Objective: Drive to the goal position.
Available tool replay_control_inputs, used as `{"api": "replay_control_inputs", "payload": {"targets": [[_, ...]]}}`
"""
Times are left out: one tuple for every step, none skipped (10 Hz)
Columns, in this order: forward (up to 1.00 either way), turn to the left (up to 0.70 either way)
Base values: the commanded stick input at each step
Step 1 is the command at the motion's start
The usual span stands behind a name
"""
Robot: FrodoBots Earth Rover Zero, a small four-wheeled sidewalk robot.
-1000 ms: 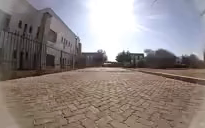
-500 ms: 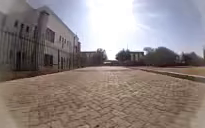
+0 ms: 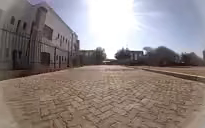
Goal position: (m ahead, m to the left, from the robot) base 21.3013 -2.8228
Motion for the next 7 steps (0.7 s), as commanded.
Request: {"api": "replay_control_inputs", "payload": {"targets": [[1.00, 0.00], [1.00, 0.00], [1.00, 0.00], [1.00, 0.00], [1.00, 0.00], [1.00, 0.00], [1.00, 0.00]]}}
